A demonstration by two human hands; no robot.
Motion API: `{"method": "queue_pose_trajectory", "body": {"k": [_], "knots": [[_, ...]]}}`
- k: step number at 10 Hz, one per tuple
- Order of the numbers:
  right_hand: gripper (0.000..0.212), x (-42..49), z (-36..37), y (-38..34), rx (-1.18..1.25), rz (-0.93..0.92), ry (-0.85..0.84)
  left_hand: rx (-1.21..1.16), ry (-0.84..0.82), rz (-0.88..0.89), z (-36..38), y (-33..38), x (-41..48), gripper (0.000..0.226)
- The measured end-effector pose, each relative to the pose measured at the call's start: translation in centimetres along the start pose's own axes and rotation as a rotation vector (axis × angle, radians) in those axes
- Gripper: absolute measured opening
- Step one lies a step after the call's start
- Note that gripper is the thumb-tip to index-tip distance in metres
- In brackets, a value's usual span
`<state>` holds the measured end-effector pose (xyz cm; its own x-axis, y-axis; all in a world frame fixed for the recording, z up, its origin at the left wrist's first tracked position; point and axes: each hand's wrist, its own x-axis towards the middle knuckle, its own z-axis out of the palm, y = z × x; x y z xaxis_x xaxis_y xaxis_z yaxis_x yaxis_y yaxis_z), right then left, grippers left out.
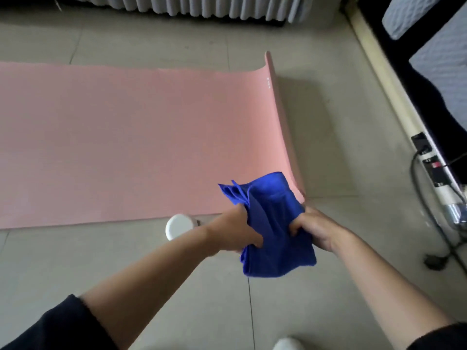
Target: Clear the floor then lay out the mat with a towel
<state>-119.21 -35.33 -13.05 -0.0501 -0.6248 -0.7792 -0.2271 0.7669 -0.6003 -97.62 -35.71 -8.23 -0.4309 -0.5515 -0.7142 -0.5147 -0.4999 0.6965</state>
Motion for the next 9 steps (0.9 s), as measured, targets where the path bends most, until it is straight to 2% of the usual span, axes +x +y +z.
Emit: {"method": "queue_pose_trajectory", "body": {"k": [1, 2, 3, 4, 5, 7, 8, 9], "knots": [[0.049, 1.2, -0.4, 5.5, -0.051, 0.109, 0.030, -0.035, 0.028, -0.050, 4.0, -4.7, 1.4, 0.052], [0.052, 2.6, 0.4, 9.7, -0.039, 0.154, 0.074, -0.092, 0.097, -0.127, 5.4, -8.9, 3.5, 0.063], [0.047, 3.9, 1.0, 12.6, 0.008, 0.162, 0.085, -0.167, 0.091, -0.170, 5.7, -12.1, 5.4, 0.066], [0.039, 4.6, 1.1, 13.8, 0.037, 0.133, 0.126, -0.180, 0.108, -0.223, 5.8, -14.0, 6.5, 0.057], [0.032, 4.9, 1.1, 14.0, -0.019, 0.107, 0.162, -0.113, 0.096, -0.269, 6.2, -15.1, 6.9, 0.044], [0.029, 5.5, 2.1, 13.3, -0.361, 0.031, 0.202, 0.282, 0.179, -0.208, 6.5, -15.7, 7.5, 0.032], [0.037, 5.4, 2.0, 11.9, -0.497, 0.052, 0.216, 0.333, 0.188, -0.205, 6.0, -15.9, 7.7, 0.033], [0.044, 5.2, 1.8, 9.8, -0.602, -0.032, 0.312, 0.308, 0.232, -0.199, 5.1, -16.0, 7.5, 0.035]]}}
